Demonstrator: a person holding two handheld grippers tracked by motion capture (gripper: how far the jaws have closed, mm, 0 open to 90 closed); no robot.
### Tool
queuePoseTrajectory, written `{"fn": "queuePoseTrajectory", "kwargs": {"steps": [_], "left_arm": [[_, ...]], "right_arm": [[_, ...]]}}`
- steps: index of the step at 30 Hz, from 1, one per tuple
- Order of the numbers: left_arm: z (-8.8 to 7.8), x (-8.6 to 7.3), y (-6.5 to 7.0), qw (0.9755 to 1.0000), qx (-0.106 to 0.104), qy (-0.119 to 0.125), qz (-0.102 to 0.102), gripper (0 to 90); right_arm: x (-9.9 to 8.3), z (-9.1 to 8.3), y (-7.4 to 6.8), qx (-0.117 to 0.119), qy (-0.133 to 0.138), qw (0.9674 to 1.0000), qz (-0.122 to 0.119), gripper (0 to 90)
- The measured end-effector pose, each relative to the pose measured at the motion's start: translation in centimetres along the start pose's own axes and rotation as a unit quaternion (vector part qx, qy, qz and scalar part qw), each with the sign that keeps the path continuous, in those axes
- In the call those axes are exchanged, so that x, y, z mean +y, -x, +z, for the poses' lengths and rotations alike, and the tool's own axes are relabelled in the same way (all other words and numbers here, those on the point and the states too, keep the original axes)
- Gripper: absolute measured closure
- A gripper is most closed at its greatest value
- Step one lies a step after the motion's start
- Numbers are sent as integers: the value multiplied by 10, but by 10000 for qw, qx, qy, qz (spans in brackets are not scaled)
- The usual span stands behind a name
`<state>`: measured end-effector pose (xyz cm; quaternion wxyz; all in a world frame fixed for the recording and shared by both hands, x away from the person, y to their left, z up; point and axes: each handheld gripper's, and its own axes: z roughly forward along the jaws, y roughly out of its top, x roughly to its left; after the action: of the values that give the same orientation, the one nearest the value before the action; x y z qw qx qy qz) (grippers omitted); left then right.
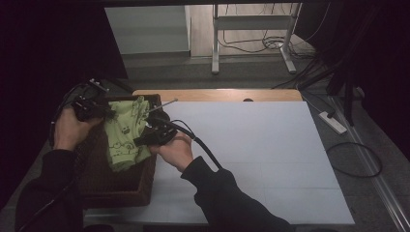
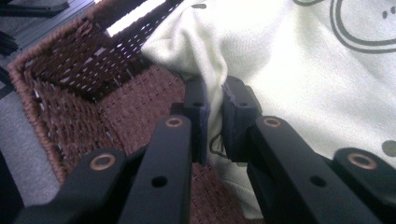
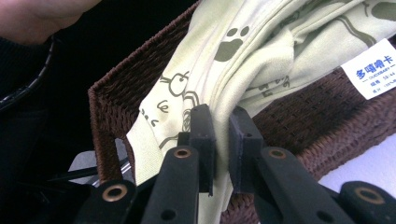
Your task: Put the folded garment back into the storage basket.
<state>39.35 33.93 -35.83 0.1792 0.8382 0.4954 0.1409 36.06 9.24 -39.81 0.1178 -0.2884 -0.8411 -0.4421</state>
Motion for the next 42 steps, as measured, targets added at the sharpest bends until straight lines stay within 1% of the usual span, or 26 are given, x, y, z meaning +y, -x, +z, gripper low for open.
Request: {"fn": "queuePoseTrajectory", "kwargs": {"steps": [2,4,5,6,9,18,19,22,24,28,33,37,40,41,42], "left_arm": [[2,-4,-3,10000,29,-20,-30,811],[3,-5,-3,10000,31,-32,-43,811],[6,-7,-5,10000,46,-55,-57,811],[6,-7,-5,10000,46,-55,-57,811],[12,-11,-8,9999,55,-84,-98,812],[25,-15,-10,9997,104,-169,-108,811],[29,-16,-11,9997,126,-193,-91,811],[32,-16,-11,9997,134,-206,-97,810],[35,-17,-11,9996,120,-224,-99,810],[45,-20,-14,9996,28,-235,-166,810],[52,-23,-15,9994,-22,-272,-207,810],[58,-25,-15,9991,-65,-342,-222,808],[63,-27,-16,9988,-96,-425,-229,807],[65,-28,-16,9986,-124,-460,-243,805],[69,-29,-17,9982,-172,-498,-296,792]], "right_arm": [[-1,6,-1,-13,-16,10000,-21,818],[-1,9,-1,-19,-28,10000,-24,818],[-2,13,-2,-38,-54,10000,-28,818],[-2,13,-2,-38,-54,10000,-28,818],[-3,21,-1,-92,-105,9999,-56,818],[-8,36,2,-233,-214,9995,-78,818],[-9,40,2,-252,-244,9994,-45,818],[-11,43,3,-272,-254,9993,-35,818],[-12,46,3,-300,-282,9992,-16,817],[-16,54,5,-357,-367,9987,2,817],[-20,60,7,-401,-420,9983,48,817],[-23,66,8,-421,-531,9977,97,815],[-25,69,8,-424,-553,9975,118,811],[-25,70,9,-418,-586,9973,120,806],[-26,70,9,-410,-576,9974,132,773]]}}
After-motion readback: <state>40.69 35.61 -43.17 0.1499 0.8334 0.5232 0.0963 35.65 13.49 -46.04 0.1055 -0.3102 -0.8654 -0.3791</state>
